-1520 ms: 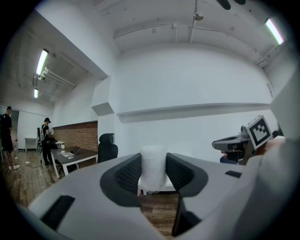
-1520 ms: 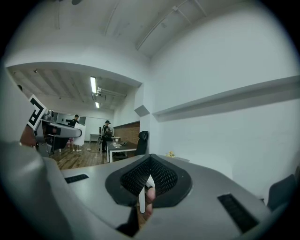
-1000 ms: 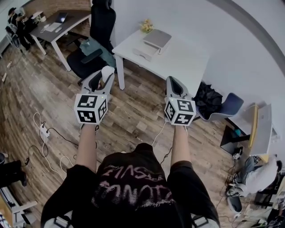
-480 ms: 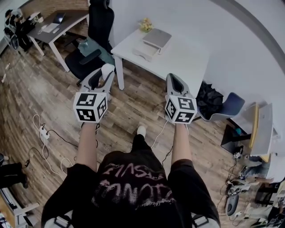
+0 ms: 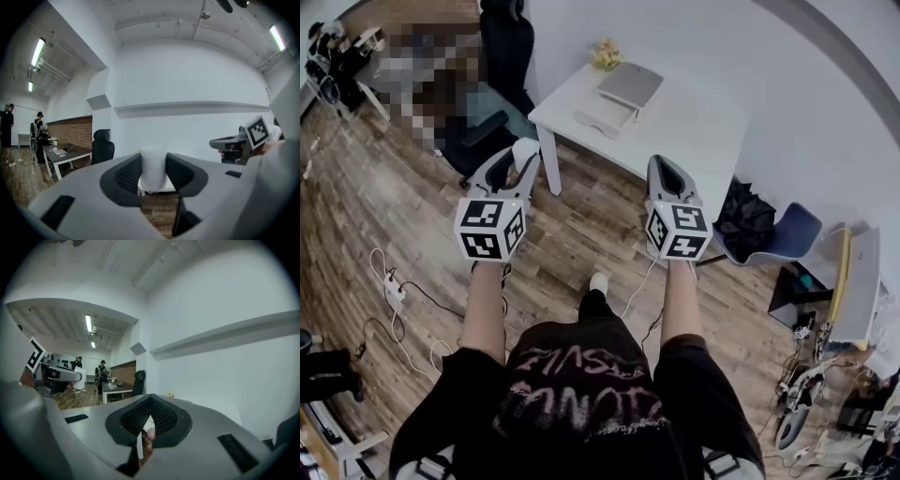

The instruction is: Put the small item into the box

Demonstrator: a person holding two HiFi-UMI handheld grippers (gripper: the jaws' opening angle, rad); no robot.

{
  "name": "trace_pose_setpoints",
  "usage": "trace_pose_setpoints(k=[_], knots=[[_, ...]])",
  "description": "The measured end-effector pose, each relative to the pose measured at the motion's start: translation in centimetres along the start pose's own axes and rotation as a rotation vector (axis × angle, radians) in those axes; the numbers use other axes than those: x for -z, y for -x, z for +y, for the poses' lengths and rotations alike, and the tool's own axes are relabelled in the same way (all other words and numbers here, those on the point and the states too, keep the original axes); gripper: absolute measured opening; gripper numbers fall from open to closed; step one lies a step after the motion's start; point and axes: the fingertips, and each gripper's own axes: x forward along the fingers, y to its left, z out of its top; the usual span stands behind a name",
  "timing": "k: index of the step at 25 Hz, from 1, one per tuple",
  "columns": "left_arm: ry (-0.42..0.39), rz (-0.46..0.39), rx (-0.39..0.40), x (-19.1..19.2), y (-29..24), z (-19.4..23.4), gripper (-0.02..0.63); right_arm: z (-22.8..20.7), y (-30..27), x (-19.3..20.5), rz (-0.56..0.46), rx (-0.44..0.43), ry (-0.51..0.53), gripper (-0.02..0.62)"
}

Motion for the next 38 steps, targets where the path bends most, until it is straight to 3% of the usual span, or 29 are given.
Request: trace_pose_setpoints(k=[26,38], knots=[[0.036,0.045,0.007,-0.9,-18.9,1.5,0.163,-11.3,-15.7,1.3,0.045,-0.054,-0.043,0.012],[0.045,0.058,-0.001,-1.2,-23.6,1.5,0.164,-14.1,-20.2,1.7,0.06,-0.107,-0.049,0.012]])
